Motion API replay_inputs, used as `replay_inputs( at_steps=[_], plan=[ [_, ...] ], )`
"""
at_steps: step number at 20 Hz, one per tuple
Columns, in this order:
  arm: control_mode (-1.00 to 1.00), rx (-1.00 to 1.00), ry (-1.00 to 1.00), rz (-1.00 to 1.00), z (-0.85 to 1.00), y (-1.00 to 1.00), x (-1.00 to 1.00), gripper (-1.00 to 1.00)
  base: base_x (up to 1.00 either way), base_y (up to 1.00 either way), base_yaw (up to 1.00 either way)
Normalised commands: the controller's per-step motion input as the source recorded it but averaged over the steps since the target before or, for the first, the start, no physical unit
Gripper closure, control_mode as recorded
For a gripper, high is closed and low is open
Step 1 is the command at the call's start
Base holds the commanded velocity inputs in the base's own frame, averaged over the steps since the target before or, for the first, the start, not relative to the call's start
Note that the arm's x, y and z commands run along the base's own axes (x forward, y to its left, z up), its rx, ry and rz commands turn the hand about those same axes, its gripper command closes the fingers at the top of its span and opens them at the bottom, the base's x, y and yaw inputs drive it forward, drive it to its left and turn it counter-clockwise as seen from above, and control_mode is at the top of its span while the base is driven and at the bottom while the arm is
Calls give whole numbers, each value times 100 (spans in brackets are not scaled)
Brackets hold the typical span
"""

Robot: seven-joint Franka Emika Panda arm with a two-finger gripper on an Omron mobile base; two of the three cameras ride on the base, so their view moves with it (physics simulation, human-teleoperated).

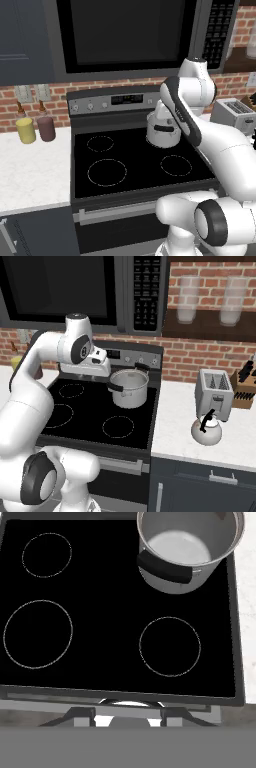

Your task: Pick the kettle from the counter and place it on a stove burner. Then turn the burner on.

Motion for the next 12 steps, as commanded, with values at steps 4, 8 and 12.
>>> replay_inputs(
  at_steps=[4, 8, 12],
  plan=[
    [-100, 0, 1, 0, 0, 0, 0, -100, 0, 0, 0],
    [-100, 0, 0, -4, -1, -24, -53, -100, 0, 0, 0],
    [-100, 0, 0, -7, 0, -39, -83, -100, 0, 0, 0]
  ],
)
